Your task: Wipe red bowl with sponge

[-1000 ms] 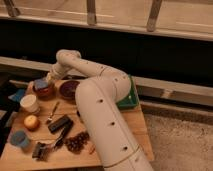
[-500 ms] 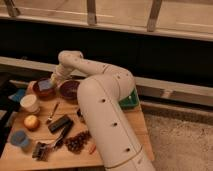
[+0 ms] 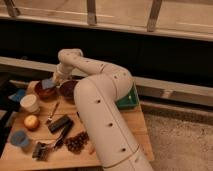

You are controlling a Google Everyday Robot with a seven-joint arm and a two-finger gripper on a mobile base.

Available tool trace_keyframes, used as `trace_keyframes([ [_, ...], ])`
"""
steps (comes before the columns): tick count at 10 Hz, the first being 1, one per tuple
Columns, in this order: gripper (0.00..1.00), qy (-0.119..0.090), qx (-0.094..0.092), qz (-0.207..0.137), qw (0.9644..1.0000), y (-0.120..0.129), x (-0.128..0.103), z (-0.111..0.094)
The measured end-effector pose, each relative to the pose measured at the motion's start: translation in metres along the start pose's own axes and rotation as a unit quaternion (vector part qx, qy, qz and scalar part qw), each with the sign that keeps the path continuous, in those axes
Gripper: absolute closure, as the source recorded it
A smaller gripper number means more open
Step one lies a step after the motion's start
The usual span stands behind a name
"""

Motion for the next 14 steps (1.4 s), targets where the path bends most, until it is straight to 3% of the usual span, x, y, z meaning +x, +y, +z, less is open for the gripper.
trace_keyframes([
  [3, 1.0, -0.004, -0.025, -0.028, 0.9993, 0.03, -0.023, 0.021],
  [6, 1.0, -0.001, -0.035, -0.037, 0.9987, 0.046, -0.018, 0.022],
  [11, 1.0, 0.021, -0.019, -0.012, 0.9995, 0.021, 0.023, -0.008],
  [14, 1.0, 0.027, 0.001, -0.004, 0.9996, -0.002, 0.013, -0.01],
])
